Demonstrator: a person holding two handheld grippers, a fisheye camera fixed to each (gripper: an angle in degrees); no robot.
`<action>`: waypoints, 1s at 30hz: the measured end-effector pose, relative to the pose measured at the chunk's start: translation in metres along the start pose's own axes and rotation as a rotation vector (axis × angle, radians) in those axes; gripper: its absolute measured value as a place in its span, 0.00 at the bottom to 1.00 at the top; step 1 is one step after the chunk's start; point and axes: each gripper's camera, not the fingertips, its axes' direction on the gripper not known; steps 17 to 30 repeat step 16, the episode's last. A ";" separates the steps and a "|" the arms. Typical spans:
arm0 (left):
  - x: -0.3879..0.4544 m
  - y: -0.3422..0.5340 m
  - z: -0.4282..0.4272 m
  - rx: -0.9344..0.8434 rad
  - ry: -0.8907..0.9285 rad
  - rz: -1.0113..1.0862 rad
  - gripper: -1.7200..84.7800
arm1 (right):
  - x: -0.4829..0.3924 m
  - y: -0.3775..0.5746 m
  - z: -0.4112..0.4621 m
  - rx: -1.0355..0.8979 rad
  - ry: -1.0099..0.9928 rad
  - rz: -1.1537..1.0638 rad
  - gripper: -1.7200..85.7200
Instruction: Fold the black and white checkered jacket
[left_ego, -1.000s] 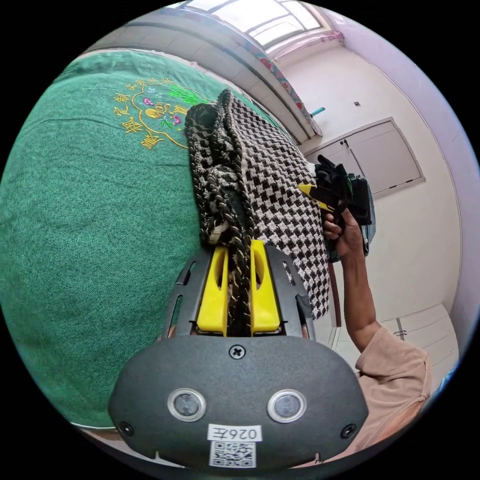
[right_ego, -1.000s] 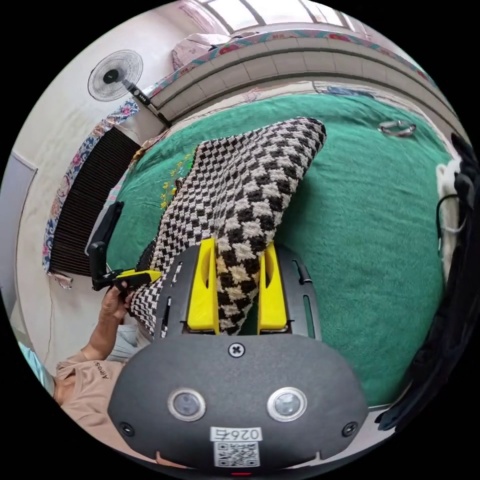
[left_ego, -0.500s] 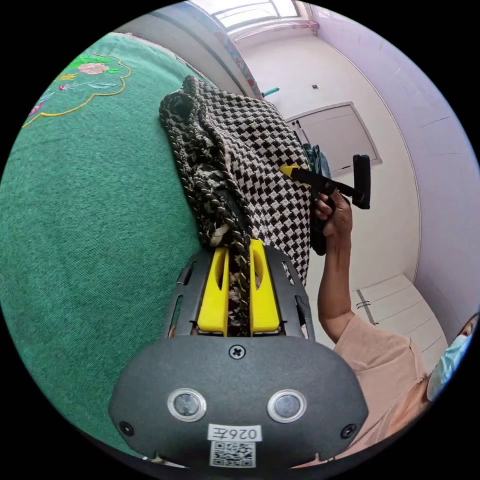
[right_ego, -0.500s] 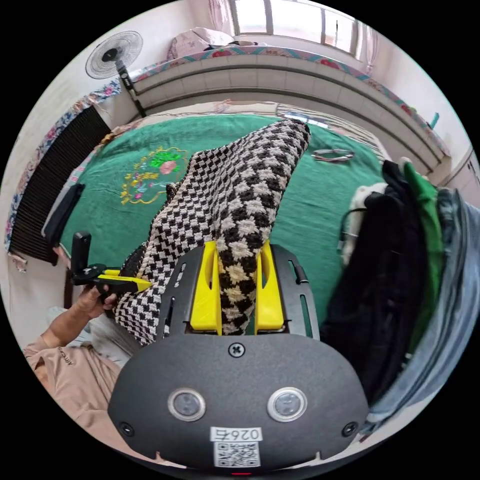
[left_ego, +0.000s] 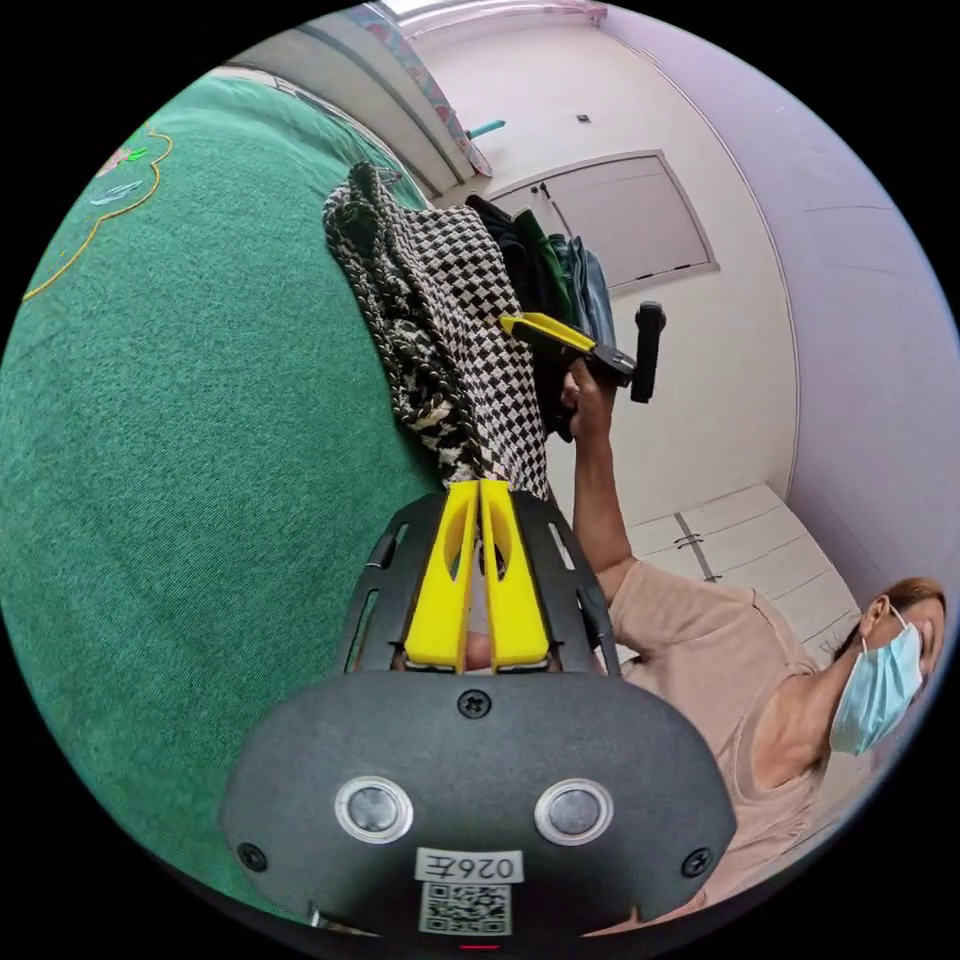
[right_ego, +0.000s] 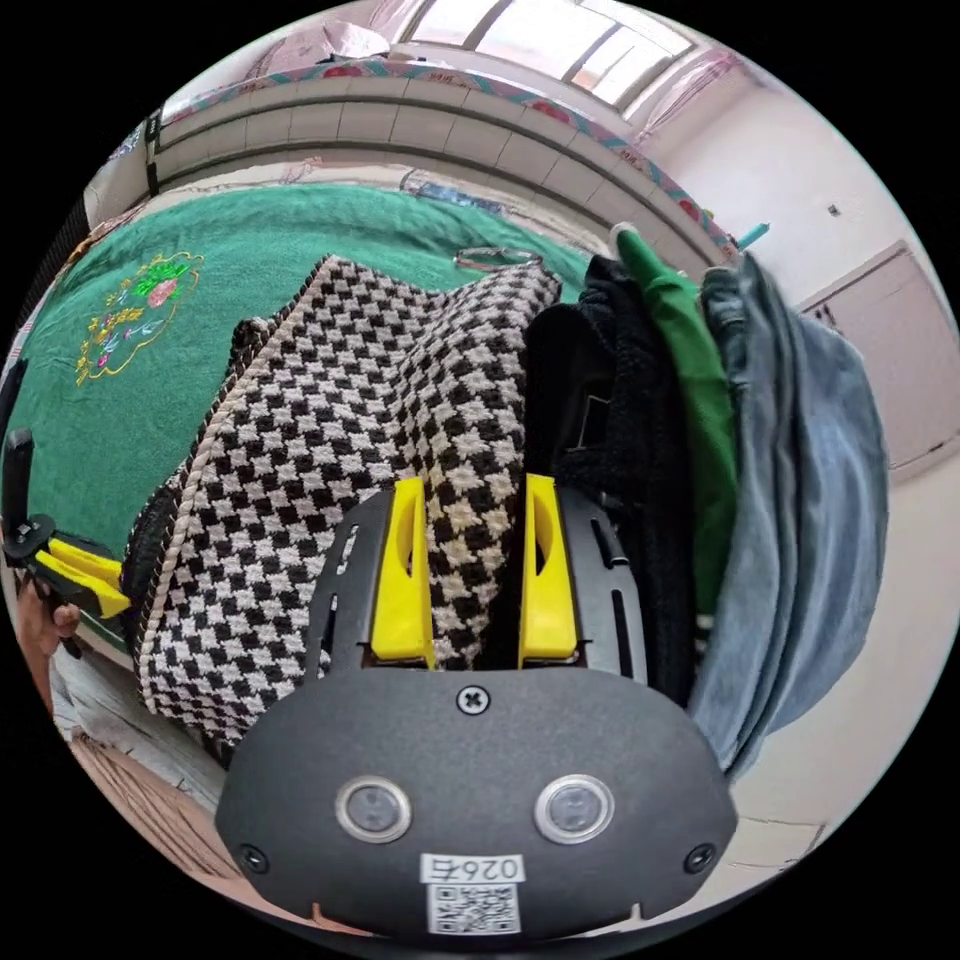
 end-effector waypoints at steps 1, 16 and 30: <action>0.002 0.011 -0.017 0.016 0.020 0.015 0.02 | -0.002 0.010 -0.004 0.053 0.038 0.009 0.13; 0.129 0.305 -0.360 0.852 -1.189 -0.436 0.01 | -0.110 0.006 -0.198 0.806 -0.444 -0.154 0.01; 0.129 0.305 -0.360 0.852 -1.189 -0.436 0.01 | -0.110 0.006 -0.198 0.806 -0.444 -0.154 0.01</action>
